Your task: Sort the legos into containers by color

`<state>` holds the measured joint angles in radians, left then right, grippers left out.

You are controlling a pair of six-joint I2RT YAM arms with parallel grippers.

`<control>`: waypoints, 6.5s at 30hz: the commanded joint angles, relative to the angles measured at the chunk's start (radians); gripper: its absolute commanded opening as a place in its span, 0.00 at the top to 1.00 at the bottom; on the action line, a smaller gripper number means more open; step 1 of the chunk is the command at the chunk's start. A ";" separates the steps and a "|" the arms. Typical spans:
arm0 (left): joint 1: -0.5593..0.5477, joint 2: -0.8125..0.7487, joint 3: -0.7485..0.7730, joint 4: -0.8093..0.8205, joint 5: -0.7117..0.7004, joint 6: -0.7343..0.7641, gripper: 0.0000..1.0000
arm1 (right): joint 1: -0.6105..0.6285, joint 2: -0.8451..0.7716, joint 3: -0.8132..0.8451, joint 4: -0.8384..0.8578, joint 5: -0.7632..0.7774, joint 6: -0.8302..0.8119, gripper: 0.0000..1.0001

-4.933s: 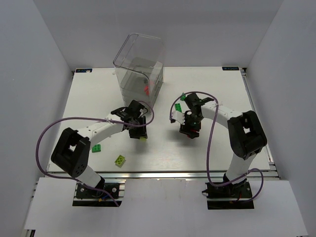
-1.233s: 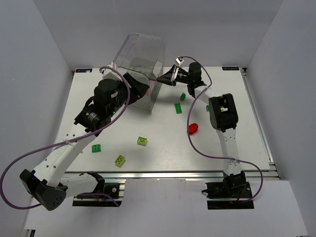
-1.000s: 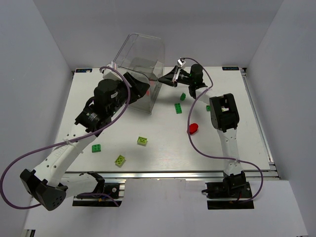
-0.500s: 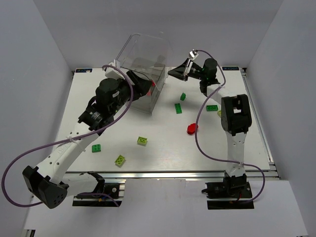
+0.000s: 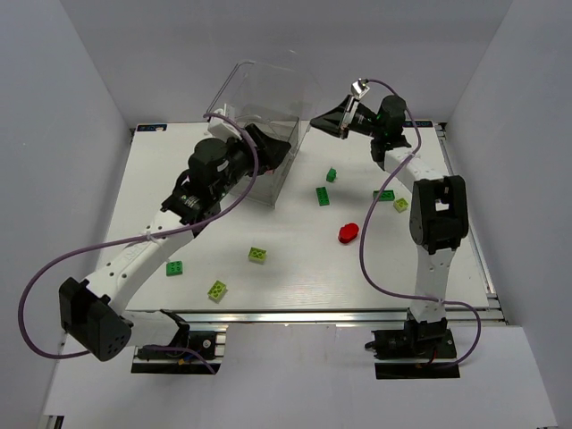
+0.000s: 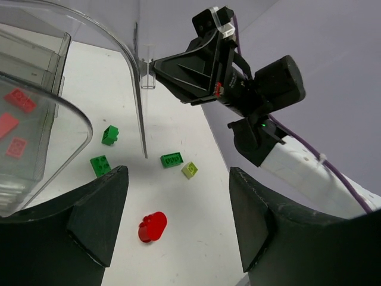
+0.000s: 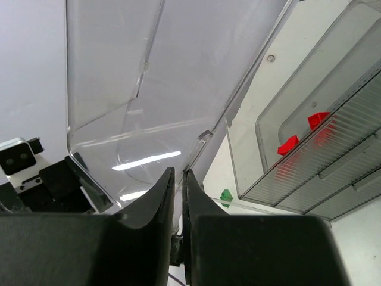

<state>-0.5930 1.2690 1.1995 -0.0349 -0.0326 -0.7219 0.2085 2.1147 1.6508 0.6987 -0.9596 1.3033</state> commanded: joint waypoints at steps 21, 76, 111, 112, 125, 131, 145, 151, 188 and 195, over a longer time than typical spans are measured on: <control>0.005 0.239 0.169 0.208 0.019 0.072 0.32 | 0.012 -0.162 0.037 -0.037 -0.027 -0.032 1.00; 0.015 0.101 0.307 0.112 -0.185 -0.068 0.87 | 0.048 -0.239 -0.253 -1.894 0.305 -3.384 0.11; 0.024 0.086 0.250 0.138 -0.193 -0.116 0.87 | 0.112 -0.121 0.067 -1.680 0.096 -2.714 1.00; 0.024 0.086 0.249 0.139 -0.191 -0.117 0.87 | 0.118 -0.122 0.087 -1.627 0.058 -2.620 1.00; 0.024 0.089 0.232 0.194 -0.190 -0.123 0.87 | 0.150 -0.067 0.012 -0.539 0.015 -0.993 1.00; 0.024 0.081 0.213 0.214 -0.194 -0.128 0.86 | 0.150 -0.030 -0.052 -0.196 0.016 -0.533 1.00; 0.024 0.089 0.213 0.225 -0.187 -0.132 0.86 | 0.190 0.068 0.078 -0.179 0.177 -0.227 1.00; 0.024 0.082 0.212 0.219 -0.190 -0.131 0.86 | 0.229 0.094 0.139 -0.194 0.219 -0.200 1.00; 0.033 0.061 0.173 0.225 -0.194 -0.149 0.86 | 0.266 0.105 0.156 -0.323 0.291 -0.297 0.30; 0.033 0.056 0.161 0.217 -0.199 -0.154 0.86 | 0.235 0.044 0.047 -0.137 0.199 -0.236 0.87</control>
<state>-0.5713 1.4300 1.3491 0.0689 -0.1780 -0.9180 0.4648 2.2200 1.7378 0.4309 -0.6964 1.0348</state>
